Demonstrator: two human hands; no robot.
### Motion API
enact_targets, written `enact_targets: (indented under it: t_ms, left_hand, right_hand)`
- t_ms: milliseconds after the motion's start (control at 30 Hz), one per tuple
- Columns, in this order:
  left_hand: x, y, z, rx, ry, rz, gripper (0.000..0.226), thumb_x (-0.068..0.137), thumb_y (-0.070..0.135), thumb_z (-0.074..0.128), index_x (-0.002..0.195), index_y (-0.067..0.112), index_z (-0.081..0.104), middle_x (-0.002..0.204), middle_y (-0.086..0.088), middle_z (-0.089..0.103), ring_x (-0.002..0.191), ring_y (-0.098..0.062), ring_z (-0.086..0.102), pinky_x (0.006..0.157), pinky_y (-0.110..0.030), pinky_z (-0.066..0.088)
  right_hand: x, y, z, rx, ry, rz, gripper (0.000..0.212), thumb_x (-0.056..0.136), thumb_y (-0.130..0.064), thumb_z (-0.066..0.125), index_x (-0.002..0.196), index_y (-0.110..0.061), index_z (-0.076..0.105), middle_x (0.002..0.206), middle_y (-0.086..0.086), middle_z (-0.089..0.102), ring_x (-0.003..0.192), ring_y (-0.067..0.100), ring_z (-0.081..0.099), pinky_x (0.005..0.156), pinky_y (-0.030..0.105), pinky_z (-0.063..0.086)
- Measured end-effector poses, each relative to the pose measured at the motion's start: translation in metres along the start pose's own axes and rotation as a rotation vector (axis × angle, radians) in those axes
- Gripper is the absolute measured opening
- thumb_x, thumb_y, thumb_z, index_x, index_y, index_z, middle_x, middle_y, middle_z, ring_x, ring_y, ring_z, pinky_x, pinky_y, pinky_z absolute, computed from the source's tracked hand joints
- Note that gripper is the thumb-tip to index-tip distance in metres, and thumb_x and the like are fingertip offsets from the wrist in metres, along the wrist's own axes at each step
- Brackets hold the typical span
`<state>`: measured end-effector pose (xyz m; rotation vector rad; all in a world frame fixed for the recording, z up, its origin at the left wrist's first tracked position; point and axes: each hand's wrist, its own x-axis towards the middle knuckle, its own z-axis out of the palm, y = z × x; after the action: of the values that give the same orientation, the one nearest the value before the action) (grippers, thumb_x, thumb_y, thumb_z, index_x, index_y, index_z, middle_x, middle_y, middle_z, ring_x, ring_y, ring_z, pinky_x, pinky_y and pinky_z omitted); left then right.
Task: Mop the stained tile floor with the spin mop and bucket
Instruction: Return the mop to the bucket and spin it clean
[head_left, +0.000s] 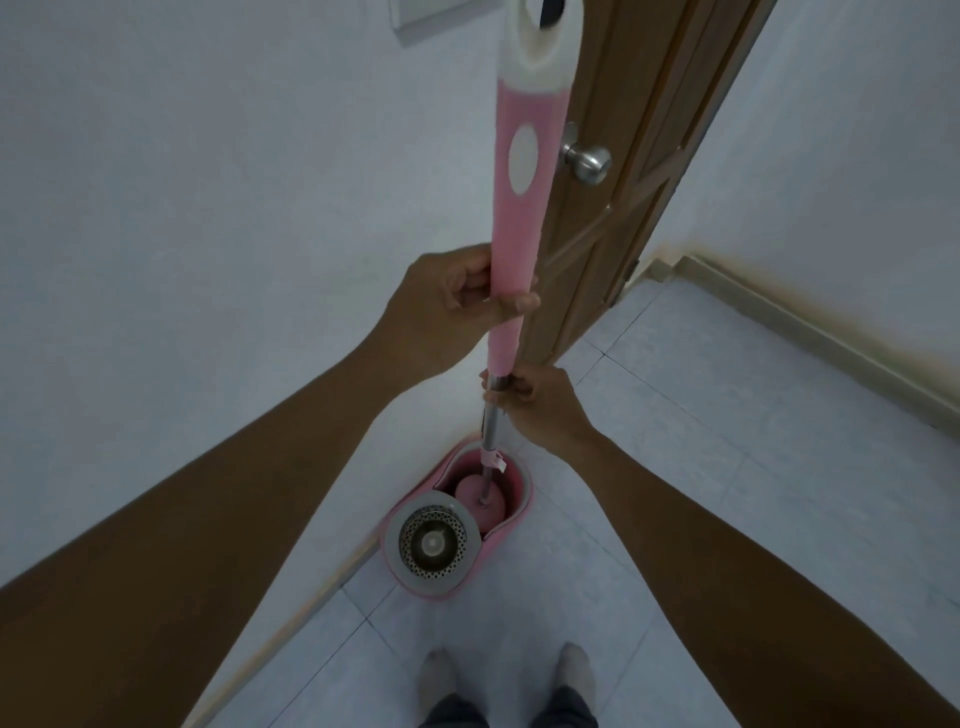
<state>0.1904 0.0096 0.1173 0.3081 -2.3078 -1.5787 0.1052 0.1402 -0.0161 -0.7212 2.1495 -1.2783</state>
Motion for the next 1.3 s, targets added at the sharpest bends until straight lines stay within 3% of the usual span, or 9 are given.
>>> enact_targets:
  t_ms: [100, 200, 433, 633, 733, 867, 1000, 1100, 1300]
  left_hand:
    - [0.001, 0.013, -0.006, 0.041, 0.033, 0.036, 0.04, 0.083, 0.022, 0.074, 0.121, 0.011, 0.066, 0.111, 0.004, 0.071, 0.093, -0.006, 0.071, 0.079, -0.006, 0.049]
    - [-0.003, 0.023, -0.007, 0.057, 0.049, 0.072, 0.042, 0.084, 0.025, 0.073, 0.122, 0.01, 0.065, 0.114, 0.003, 0.07, 0.096, -0.01, 0.07, 0.082, -0.007, 0.049]
    - [-0.006, 0.032, -0.004, 0.046, 0.045, 0.089, 0.042, 0.084, 0.023, 0.073, 0.122, 0.009, 0.064, 0.115, 0.0, 0.07, 0.097, -0.013, 0.071, 0.084, -0.01, 0.05]
    - [-0.007, 0.034, -0.006, 0.03, 0.102, 0.095, 0.044, 0.082, 0.021, 0.075, 0.122, 0.005, 0.065, 0.117, -0.003, 0.07, 0.098, -0.015, 0.071, 0.088, -0.017, 0.053]
    - [0.0, 0.051, -0.01, 0.037, 0.123, 0.141, 0.042, 0.082, 0.021, 0.076, 0.12, 0.006, 0.065, 0.111, 0.003, 0.069, 0.088, -0.006, 0.071, 0.081, -0.01, 0.053]
    - [0.002, 0.066, -0.012, -0.039, 0.147, 0.151, 0.043, 0.083, 0.018, 0.076, 0.122, 0.005, 0.064, 0.108, 0.004, 0.07, 0.086, 0.0, 0.071, 0.079, -0.013, 0.054]
    - [0.003, 0.063, -0.021, -0.171, 0.051, 0.098, 0.045, 0.082, 0.005, 0.074, 0.124, 0.002, 0.06, 0.11, -0.003, 0.07, 0.096, -0.011, 0.072, 0.082, -0.021, 0.057]
    - [-0.003, 0.042, -0.022, -0.145, -0.079, -0.037, 0.048, 0.082, -0.001, 0.072, 0.128, 0.002, 0.058, 0.109, 0.0, 0.071, 0.094, -0.009, 0.072, 0.087, -0.024, 0.058]
    - [0.003, 0.049, -0.022, -0.063, -0.126, -0.003, 0.047, 0.088, 0.007, 0.068, 0.133, 0.005, 0.055, 0.118, -0.002, 0.067, 0.099, -0.009, 0.07, 0.086, -0.018, 0.055]
  right_hand:
    - [0.0, -0.011, -0.003, 0.001, -0.011, -0.03, 0.028, 0.083, -0.009, 0.075, 0.111, -0.01, 0.072, 0.101, -0.006, 0.074, 0.093, 0.006, 0.071, 0.09, 0.038, 0.058]
    - [-0.005, -0.017, -0.006, 0.001, -0.01, -0.053, 0.027, 0.082, -0.008, 0.076, 0.108, -0.012, 0.072, 0.102, -0.003, 0.075, 0.095, 0.007, 0.072, 0.09, 0.039, 0.057]
    - [-0.018, -0.02, -0.009, -0.022, 0.105, -0.118, 0.024, 0.087, -0.01, 0.071, 0.111, -0.011, 0.072, 0.101, -0.006, 0.075, 0.088, -0.001, 0.07, 0.084, 0.014, 0.054]
    - [-0.018, -0.024, 0.001, 0.001, 0.142, -0.119, 0.025, 0.089, -0.014, 0.07, 0.114, -0.016, 0.068, 0.1, -0.007, 0.073, 0.089, 0.002, 0.069, 0.083, 0.02, 0.055]
    - [-0.015, -0.023, 0.0, 0.017, 0.099, -0.077, 0.032, 0.084, -0.019, 0.075, 0.115, -0.02, 0.065, 0.1, -0.007, 0.073, 0.093, 0.007, 0.07, 0.088, 0.026, 0.057]
    - [-0.017, -0.021, -0.001, 0.0, 0.118, -0.06, 0.03, 0.085, -0.015, 0.074, 0.115, -0.014, 0.067, 0.105, -0.004, 0.073, 0.095, 0.009, 0.071, 0.093, 0.032, 0.056]
    - [-0.017, -0.028, -0.004, -0.056, 0.132, -0.093, 0.027, 0.087, -0.012, 0.072, 0.113, -0.01, 0.066, 0.108, 0.0, 0.074, 0.096, 0.011, 0.071, 0.092, 0.03, 0.056]
    - [-0.016, -0.028, -0.006, -0.079, 0.113, -0.071, 0.026, 0.084, -0.005, 0.073, 0.109, -0.006, 0.067, 0.106, 0.003, 0.073, 0.095, 0.014, 0.071, 0.092, 0.036, 0.057]
    - [-0.014, -0.048, -0.023, -0.119, 0.079, -0.138, 0.026, 0.084, -0.003, 0.072, 0.109, -0.003, 0.066, 0.11, 0.005, 0.072, 0.097, 0.016, 0.07, 0.081, 0.014, 0.053]
